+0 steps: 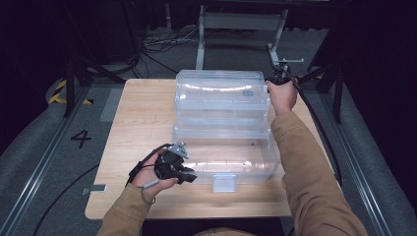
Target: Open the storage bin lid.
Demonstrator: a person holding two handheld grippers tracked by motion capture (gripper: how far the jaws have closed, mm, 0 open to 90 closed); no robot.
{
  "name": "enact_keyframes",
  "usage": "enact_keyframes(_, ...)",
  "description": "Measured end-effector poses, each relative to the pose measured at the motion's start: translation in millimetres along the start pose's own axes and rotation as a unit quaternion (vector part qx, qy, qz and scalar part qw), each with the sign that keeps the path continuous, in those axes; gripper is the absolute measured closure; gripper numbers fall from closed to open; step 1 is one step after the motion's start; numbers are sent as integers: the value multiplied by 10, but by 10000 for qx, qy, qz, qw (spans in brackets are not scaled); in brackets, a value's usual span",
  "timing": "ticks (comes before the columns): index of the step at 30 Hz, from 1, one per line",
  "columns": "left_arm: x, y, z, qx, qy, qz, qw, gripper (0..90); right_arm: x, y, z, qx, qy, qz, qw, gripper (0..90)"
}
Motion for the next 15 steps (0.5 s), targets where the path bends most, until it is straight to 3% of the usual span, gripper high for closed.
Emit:
enact_keyframes(8, -1, 1, 2, -5, -2, -10, 10000, 730, 52, -94, 71, -155, -89, -15, 9998, 835)
enact_keyframes(15, 1, 0, -1, 4, 6, 13, 10000, 730, 56, -91, 61, -128, 50, -52, 9999, 770)
Point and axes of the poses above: each handheld gripper's, and its own axes: y roughly backward along the jaws, z roughly out of its underside, x roughly to its right, the point moved 10 cm from there along -y, roughly forward along the jaws, and after that the axes turned 6 degrees about -z, right-handed, at the moved point
